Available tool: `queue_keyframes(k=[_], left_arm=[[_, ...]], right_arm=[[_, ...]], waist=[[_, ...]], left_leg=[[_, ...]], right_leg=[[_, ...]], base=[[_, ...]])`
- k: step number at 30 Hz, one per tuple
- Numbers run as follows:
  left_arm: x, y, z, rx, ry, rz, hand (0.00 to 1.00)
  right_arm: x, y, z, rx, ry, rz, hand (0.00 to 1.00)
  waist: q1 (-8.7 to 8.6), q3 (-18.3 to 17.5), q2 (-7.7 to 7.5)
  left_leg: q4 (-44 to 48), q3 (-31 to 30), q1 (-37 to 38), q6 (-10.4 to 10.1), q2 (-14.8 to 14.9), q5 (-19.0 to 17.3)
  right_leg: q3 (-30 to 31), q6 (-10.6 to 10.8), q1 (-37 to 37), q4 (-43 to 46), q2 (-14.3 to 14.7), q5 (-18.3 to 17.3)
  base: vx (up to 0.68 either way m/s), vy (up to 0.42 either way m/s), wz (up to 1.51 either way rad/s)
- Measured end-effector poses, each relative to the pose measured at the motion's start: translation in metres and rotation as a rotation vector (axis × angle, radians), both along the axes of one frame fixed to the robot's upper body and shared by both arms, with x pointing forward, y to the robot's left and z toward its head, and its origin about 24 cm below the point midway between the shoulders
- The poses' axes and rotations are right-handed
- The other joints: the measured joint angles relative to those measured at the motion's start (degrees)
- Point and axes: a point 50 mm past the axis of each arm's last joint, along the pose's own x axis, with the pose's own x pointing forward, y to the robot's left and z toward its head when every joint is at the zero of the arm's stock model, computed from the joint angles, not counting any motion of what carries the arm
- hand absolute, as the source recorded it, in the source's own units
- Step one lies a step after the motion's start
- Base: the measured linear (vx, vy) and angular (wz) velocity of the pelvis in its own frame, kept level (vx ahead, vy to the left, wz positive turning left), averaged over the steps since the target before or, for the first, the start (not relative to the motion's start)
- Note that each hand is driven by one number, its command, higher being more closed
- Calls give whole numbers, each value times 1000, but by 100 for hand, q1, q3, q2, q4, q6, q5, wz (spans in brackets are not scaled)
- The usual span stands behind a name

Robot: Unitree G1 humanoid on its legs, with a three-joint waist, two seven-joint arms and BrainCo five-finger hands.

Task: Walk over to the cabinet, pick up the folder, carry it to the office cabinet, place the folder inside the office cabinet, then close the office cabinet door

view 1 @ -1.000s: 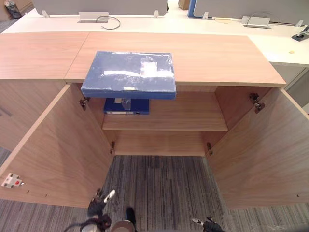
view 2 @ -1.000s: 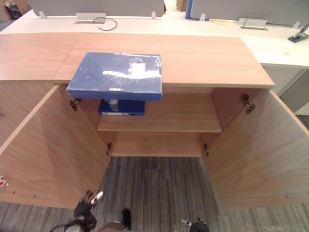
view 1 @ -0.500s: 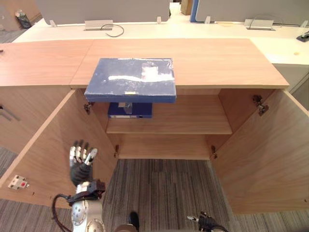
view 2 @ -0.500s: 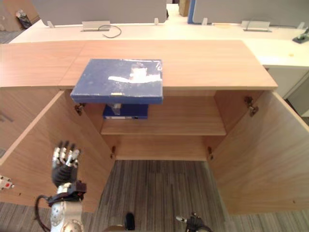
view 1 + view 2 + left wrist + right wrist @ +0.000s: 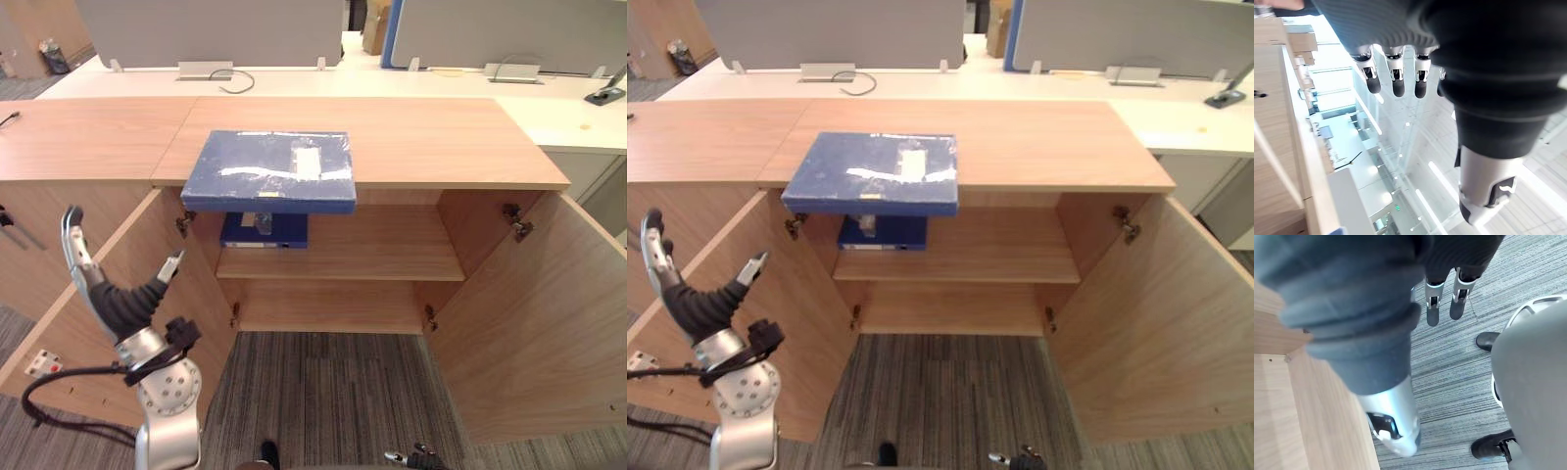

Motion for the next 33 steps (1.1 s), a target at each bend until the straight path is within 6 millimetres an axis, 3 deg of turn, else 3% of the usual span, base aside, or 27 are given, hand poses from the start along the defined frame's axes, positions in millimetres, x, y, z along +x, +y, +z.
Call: queue_keyframes(k=[4,16,33], left_arm=[[15,2,7,171,25,96,0],[63,37,-14,564,332,231,0],[84,55,-16,662,469,261,0]], right_arm=[[-3,-2,0,-7,3,1,0],[-14,-10,1,-32,1,73,0],[-8,-9,3,-23,-26,85,0]], waist=[[-55,-101,0],[-193,-219,-33],[-347,-189,-169]], left_leg=[[-12,92,85,0,35,1],[-149,257,230,-26,79,58],[-154,339,298,-36,96,59]], right_leg=[[158,12,-2,-20,17,8],[300,-39,34,-221,94,92],[317,-38,162,-506,146,284]], base=[[-7,8,-18],[-14,8,-8],[-22,22,-2]])
